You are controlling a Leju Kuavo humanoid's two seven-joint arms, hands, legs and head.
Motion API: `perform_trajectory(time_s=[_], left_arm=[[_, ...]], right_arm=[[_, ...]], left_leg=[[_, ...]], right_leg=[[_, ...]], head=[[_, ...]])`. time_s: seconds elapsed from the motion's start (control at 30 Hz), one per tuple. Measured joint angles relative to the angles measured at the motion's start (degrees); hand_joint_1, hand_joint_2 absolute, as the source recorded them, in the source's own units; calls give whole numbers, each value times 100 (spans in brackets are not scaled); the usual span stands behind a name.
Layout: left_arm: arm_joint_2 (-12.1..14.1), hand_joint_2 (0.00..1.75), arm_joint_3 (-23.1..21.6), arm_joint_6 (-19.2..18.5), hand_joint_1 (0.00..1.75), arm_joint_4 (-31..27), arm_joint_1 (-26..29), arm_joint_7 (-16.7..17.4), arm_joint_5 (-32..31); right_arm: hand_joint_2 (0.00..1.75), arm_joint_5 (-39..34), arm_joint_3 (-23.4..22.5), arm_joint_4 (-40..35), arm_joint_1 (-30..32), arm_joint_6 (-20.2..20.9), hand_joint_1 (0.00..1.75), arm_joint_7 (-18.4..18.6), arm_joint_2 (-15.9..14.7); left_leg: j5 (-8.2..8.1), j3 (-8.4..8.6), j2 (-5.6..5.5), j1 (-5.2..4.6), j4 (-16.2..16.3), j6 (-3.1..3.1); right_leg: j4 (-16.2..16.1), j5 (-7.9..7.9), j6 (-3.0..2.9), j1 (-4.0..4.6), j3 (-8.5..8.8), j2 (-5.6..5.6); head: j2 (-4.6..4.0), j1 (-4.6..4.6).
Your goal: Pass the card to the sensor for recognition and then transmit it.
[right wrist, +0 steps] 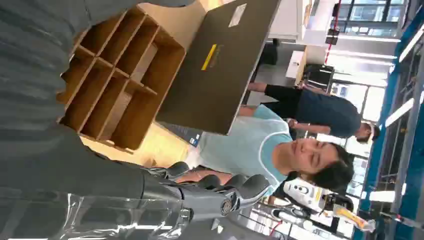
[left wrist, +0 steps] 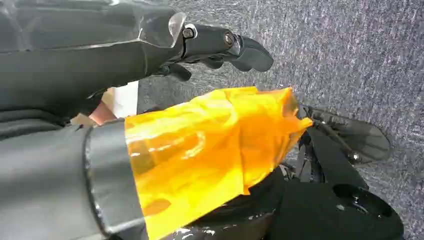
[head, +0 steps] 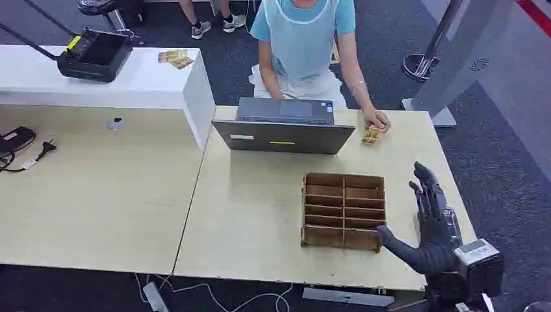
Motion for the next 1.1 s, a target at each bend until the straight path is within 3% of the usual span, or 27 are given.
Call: perform_trajectory(time_s=[0.77, 0.97, 1.1], left_arm=[[0, 0, 0, -26, 0, 0, 0, 31, -44], [0, 0, 0, -46, 0, 0, 0, 72, -48], [0, 0, 0, -81, 0, 0, 0, 107, -89]], right_arm=[[175, 574, 186, 190, -649, -65, 0, 260, -153], [175, 1897, 288, 245, -870, -686, 0, 612, -190], [175, 2447, 472, 350, -1189, -767, 0, 852, -245]], left_leg=[[0, -1, 0, 0, 0, 0], [0, -1, 0, 0, 0, 0], [1, 0, 2, 0, 0, 0]], right_leg=[[0, 0, 0, 0, -1, 0], [0, 0, 0, 0, -1, 2], [1, 1, 0, 0, 0, 2]], head=[[0, 0], [0, 0], [0, 0]])
